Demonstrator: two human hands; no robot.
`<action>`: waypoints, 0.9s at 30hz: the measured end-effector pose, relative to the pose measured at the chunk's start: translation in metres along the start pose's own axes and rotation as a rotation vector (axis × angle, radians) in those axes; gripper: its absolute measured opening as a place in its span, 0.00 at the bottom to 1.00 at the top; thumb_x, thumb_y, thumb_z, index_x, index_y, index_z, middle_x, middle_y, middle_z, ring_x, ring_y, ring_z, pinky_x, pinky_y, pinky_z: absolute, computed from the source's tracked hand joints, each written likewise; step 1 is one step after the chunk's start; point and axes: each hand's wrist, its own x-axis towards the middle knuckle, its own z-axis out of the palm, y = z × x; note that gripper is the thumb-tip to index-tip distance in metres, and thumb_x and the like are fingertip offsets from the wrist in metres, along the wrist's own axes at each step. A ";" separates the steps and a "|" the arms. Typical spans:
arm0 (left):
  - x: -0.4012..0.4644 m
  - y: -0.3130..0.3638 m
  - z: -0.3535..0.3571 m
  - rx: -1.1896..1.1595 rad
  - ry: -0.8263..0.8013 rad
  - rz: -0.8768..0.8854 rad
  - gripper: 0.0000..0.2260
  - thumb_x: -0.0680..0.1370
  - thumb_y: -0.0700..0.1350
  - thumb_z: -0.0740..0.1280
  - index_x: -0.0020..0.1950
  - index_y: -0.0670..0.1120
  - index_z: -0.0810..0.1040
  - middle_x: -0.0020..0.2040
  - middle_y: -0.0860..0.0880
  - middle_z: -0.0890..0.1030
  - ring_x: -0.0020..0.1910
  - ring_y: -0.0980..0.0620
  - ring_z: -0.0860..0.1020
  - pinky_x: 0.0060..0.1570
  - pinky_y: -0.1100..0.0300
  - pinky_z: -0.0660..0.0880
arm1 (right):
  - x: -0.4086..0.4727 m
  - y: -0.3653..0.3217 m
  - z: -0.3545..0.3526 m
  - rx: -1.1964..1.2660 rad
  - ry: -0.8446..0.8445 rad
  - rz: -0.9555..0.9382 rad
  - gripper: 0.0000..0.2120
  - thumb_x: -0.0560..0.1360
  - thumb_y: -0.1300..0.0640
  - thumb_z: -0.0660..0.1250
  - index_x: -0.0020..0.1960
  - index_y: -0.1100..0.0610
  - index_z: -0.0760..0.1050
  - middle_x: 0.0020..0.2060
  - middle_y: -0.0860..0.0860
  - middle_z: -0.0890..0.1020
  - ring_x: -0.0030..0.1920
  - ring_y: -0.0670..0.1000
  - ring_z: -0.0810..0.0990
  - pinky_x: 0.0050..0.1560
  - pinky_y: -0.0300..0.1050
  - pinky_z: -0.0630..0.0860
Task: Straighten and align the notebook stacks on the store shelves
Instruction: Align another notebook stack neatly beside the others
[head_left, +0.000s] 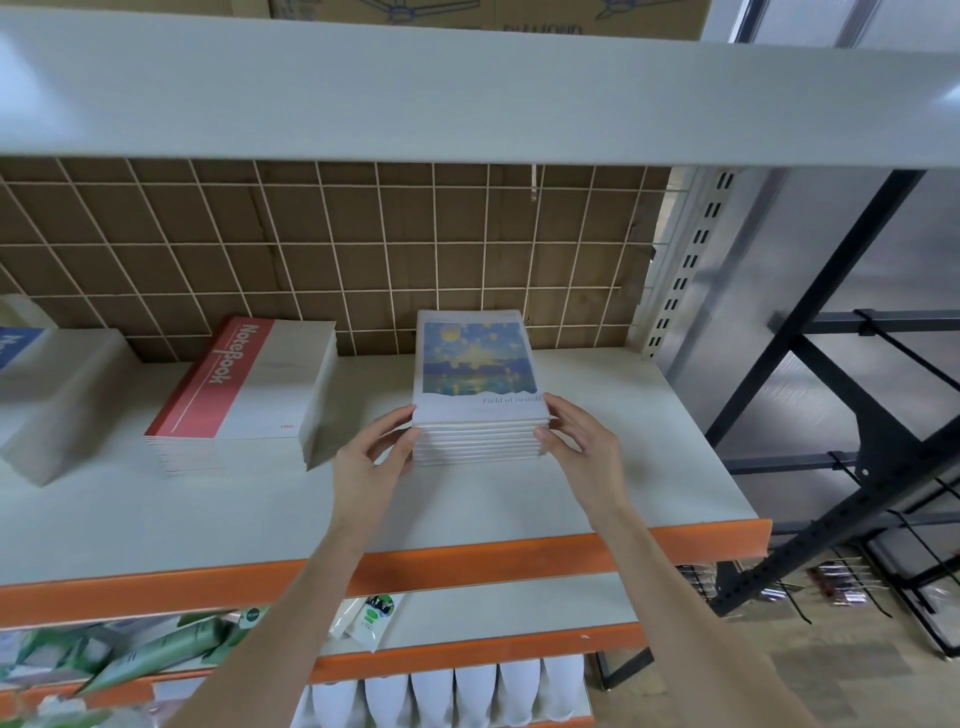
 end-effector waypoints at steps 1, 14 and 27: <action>0.000 0.000 0.000 -0.001 -0.001 0.000 0.12 0.75 0.40 0.69 0.53 0.55 0.80 0.54 0.53 0.82 0.52 0.53 0.81 0.44 0.61 0.80 | 0.000 0.001 0.000 -0.008 0.000 0.000 0.20 0.73 0.64 0.70 0.55 0.40 0.77 0.49 0.38 0.83 0.49 0.45 0.81 0.50 0.41 0.79; -0.005 0.007 -0.001 0.142 -0.068 0.067 0.13 0.78 0.37 0.65 0.60 0.48 0.76 0.58 0.50 0.79 0.54 0.53 0.79 0.47 0.67 0.78 | -0.001 -0.002 0.000 -0.009 -0.009 0.013 0.18 0.74 0.64 0.69 0.59 0.46 0.76 0.54 0.45 0.82 0.51 0.46 0.80 0.45 0.39 0.79; -0.051 0.056 -0.136 1.040 -0.013 0.273 0.17 0.79 0.43 0.64 0.68 0.51 0.73 0.64 0.54 0.75 0.59 0.52 0.76 0.53 0.56 0.73 | -0.025 -0.102 0.106 -0.365 -0.219 -0.415 0.22 0.77 0.57 0.66 0.69 0.56 0.69 0.67 0.50 0.72 0.68 0.48 0.69 0.68 0.44 0.64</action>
